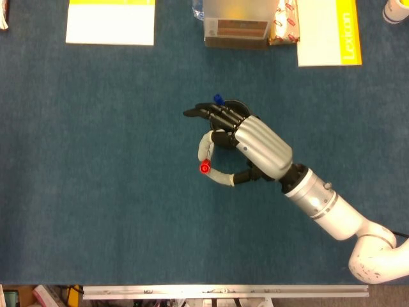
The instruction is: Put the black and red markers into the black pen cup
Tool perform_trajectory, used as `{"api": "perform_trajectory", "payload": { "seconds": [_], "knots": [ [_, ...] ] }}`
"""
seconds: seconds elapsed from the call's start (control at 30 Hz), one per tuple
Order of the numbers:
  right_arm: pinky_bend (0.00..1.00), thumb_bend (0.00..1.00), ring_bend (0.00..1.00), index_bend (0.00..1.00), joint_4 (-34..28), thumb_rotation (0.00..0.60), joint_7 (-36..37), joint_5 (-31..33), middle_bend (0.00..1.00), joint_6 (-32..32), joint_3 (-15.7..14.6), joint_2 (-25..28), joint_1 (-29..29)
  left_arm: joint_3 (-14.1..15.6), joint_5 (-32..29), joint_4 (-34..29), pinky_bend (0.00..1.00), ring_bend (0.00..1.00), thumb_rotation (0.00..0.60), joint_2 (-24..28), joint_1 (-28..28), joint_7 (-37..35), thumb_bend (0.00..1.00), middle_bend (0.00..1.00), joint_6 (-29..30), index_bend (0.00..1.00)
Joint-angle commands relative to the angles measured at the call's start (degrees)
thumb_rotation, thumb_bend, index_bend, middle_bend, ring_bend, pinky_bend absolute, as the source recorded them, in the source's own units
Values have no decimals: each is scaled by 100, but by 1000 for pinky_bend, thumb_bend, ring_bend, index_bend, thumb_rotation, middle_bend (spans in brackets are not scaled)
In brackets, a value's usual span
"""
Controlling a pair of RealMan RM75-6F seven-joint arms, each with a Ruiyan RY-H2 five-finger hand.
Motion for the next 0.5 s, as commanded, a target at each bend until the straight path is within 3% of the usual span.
{"api": "perform_trajectory", "payload": {
  "seconds": [0.03,0.5],
  "knots": [
    [140,323,92,654,-16,600,-45,-6,162,81,34,47,-1,3,-9,4,27,0,600,-7,-2,9,218,11,-12,365],
    [140,322,92,653,363,600,1,150,162,362,74,66,-67,5,-53,14,27,0,600,-39,-7,53,218,11,-35,365]
  ]
}}
